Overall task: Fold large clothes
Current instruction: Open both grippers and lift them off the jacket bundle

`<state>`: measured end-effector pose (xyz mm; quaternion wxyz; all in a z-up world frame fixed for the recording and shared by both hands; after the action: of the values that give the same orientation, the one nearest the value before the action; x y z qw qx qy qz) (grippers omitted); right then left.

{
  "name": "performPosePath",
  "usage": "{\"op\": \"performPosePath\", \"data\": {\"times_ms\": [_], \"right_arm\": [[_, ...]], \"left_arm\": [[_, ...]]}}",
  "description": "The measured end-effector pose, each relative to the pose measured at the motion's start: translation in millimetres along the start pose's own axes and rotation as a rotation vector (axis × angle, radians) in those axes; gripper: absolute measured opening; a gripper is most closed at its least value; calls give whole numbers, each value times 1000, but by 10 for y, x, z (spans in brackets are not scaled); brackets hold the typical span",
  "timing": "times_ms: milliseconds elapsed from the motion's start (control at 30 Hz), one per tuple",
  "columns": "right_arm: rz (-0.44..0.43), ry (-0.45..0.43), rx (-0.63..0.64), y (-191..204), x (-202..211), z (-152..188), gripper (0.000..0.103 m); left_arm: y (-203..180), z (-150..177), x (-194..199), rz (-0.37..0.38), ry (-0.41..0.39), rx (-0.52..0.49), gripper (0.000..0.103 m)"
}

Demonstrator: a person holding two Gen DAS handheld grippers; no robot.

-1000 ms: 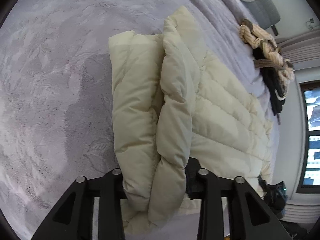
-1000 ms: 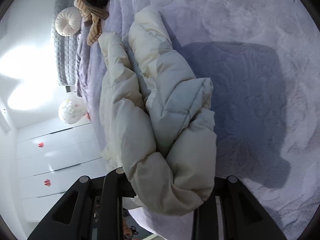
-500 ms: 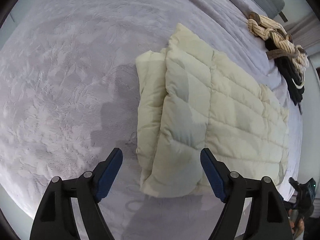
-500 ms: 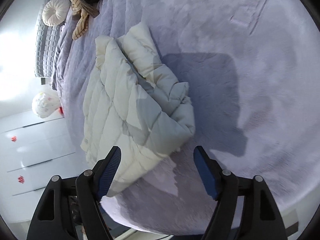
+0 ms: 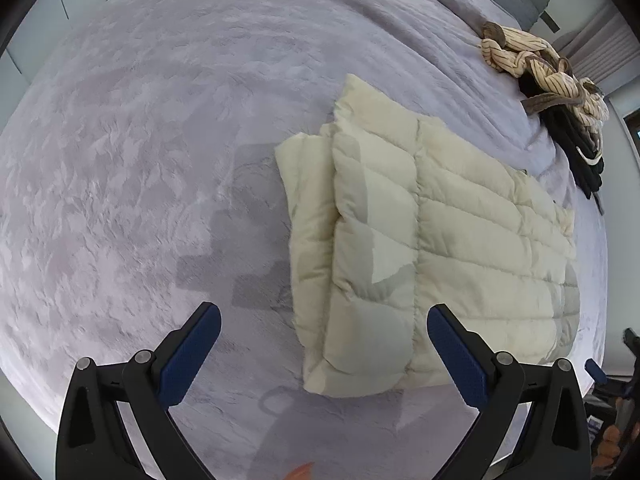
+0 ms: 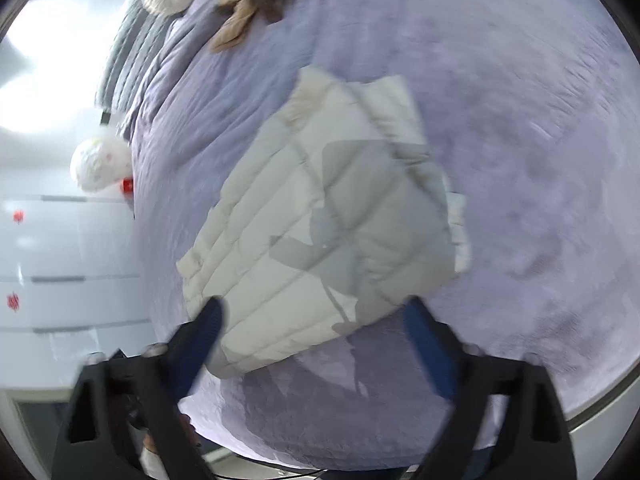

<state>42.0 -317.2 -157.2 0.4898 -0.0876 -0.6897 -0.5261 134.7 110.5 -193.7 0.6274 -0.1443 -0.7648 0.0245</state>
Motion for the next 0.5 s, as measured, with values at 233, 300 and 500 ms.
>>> {"op": "performPosePath", "data": {"times_ms": [233,300,500], "right_arm": [[29,131,140,450,-466,181,103],[53,156,184,559,-577,222,103],[117,190,282,730,-793,230,103]], "left_arm": [[17,-137,-82,-7,-7,-30,103],[18,-174,-118,-1,-5,-36,103],[40,-263,-225,34,3,-56,103]]}}
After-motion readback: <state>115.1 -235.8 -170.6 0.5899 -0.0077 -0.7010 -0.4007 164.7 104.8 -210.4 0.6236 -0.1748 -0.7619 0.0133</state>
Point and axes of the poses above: each gripper's, at about its wrist camera, not at the fingertips, and x roughly against the way its jaws point, y to its left, z to its underside, the point moved 4 cm from there along -x, roughly the way its jaws point, and after that the axes turned 6 degrees about -x, right-handed, at the moved point
